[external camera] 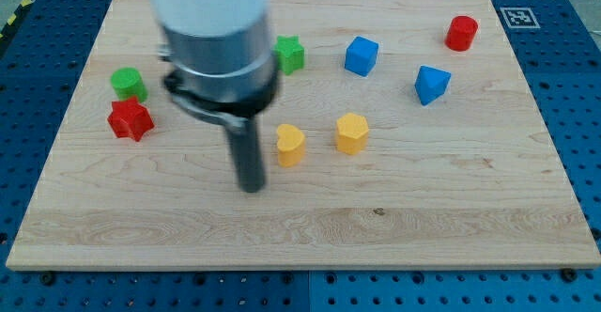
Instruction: Push the yellow heart into the red star and green circle
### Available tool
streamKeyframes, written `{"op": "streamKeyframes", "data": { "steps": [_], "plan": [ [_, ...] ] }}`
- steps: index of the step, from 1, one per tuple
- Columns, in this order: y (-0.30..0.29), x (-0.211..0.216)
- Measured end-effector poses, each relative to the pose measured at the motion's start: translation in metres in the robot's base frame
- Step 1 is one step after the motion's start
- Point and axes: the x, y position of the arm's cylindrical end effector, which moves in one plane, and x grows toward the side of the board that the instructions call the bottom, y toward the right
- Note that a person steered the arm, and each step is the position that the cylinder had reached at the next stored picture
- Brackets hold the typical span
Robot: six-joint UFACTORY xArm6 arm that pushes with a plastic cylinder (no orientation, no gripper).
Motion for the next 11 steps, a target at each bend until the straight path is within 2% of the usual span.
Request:
{"op": "streamKeyframes", "data": {
  "steps": [1,2,3,4,5,6,7,9,10,11],
  "plan": [
    [0.054,-0.010],
    [0.033,-0.030],
    [-0.022,-0.053],
    [-0.044,-0.074],
    [0.015,-0.067],
    [0.041,-0.082],
    [0.021,-0.098],
    [-0.060,-0.099],
    [-0.075,-0.109],
    [-0.065,-0.132]
  ]
}}
